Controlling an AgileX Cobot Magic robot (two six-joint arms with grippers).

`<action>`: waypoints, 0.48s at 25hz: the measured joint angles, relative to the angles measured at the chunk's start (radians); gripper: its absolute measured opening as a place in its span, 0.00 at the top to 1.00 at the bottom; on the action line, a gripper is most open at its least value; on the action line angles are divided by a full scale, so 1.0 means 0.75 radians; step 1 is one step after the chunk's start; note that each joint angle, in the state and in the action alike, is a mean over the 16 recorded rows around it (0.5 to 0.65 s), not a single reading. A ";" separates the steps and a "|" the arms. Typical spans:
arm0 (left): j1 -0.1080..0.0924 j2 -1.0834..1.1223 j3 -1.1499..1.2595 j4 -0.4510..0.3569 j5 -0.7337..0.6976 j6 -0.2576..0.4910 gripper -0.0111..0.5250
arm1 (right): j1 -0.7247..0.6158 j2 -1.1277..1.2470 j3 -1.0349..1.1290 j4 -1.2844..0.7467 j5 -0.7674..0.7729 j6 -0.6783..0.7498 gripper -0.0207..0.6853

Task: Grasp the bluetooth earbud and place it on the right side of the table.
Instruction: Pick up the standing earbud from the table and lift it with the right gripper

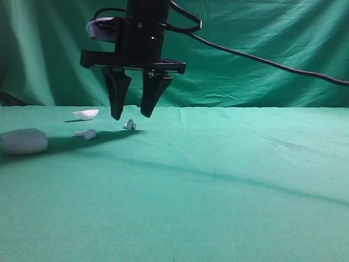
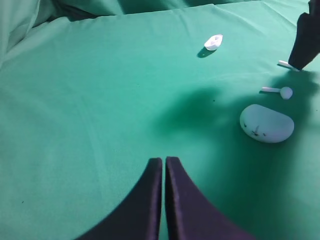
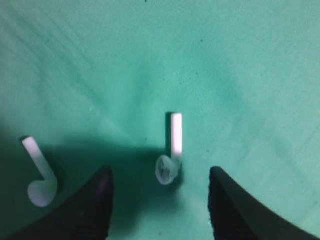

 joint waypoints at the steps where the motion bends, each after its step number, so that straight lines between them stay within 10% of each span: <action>1: 0.000 0.000 0.000 0.000 0.000 0.000 0.98 | 0.000 0.007 -0.002 0.000 -0.006 0.001 0.43; 12: 0.000 0.000 0.000 0.000 0.000 0.000 0.98 | 0.000 0.054 -0.009 0.000 -0.050 0.007 0.55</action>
